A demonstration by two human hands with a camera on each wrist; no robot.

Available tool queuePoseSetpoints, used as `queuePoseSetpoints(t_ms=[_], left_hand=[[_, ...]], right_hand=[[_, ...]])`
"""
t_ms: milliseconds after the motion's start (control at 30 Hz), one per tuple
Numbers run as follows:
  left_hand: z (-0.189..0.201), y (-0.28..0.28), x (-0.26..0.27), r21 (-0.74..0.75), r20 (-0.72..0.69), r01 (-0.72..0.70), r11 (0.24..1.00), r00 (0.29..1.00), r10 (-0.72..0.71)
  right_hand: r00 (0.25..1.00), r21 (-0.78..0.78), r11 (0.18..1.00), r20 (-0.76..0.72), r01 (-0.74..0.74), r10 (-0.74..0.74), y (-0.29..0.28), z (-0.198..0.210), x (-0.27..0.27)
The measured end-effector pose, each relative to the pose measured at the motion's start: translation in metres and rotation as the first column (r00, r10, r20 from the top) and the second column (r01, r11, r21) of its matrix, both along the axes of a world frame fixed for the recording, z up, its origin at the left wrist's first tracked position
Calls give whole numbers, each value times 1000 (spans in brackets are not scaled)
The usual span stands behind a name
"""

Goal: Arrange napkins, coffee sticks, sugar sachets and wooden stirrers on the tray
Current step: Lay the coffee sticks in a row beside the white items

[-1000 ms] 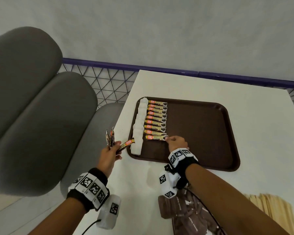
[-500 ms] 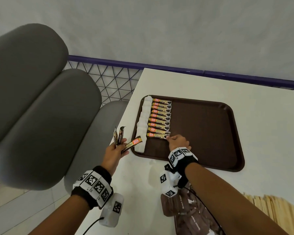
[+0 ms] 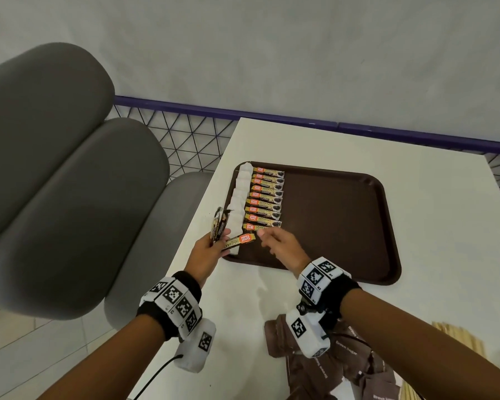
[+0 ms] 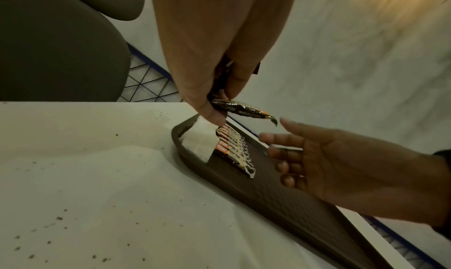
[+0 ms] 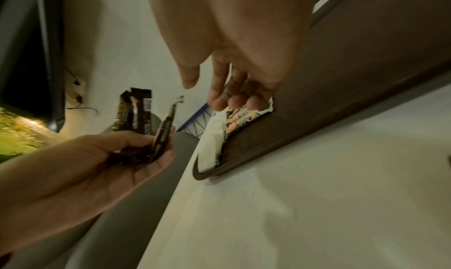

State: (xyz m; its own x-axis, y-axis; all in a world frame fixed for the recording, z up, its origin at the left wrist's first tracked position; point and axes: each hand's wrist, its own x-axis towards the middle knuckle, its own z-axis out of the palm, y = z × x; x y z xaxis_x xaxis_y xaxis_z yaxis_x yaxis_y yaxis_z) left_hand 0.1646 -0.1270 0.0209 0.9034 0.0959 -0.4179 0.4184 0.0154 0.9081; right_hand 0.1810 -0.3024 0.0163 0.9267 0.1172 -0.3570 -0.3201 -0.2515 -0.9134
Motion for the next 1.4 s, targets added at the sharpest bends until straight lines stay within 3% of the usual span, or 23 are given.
queuePoseSetpoints(t_ms=[133,267,433,567,700,867,933,1033,1133,1400], left_hand=[[9,-12,-3,22,20,55,998,998,-56],[13,-13,-5,42,-1,70,997,998,-70],[15,-18,-9,111,-41,246,963,969,-243],[18,-32,-11,-12,-1,188,982,982,-188],[20,-43,-13,-93,3,179,979,984,-179],[15,-33,-12,-85,-67,87,993,993,-92],[11,-23,-11,-50,-84,36,998,996,-40],[6,-7,-11,5,-75,-14,1000,997,14],[1,7,-13,47,-59,-54,997,997,57],[-3,27,-18,64,-77,-21,998,997,26]], right_hand=[[996,111,990,-14,-88,90,0,7,-8],[998,203,978,-48,45,-36,-10,5,-10],[986,317,934,-80,166,-148,-21,3,-10],[973,409,890,-184,202,-136,-15,-2,-16],[985,365,929,-173,57,7,-8,-7,-21],[973,418,887,-198,196,-121,-17,-4,-11],[971,370,905,-185,210,-150,-25,-5,-2],[997,59,996,-33,73,-71,-39,-10,9],[998,-178,984,66,16,-4,-50,-20,16],[998,-264,963,43,56,-46,-36,-39,21]])
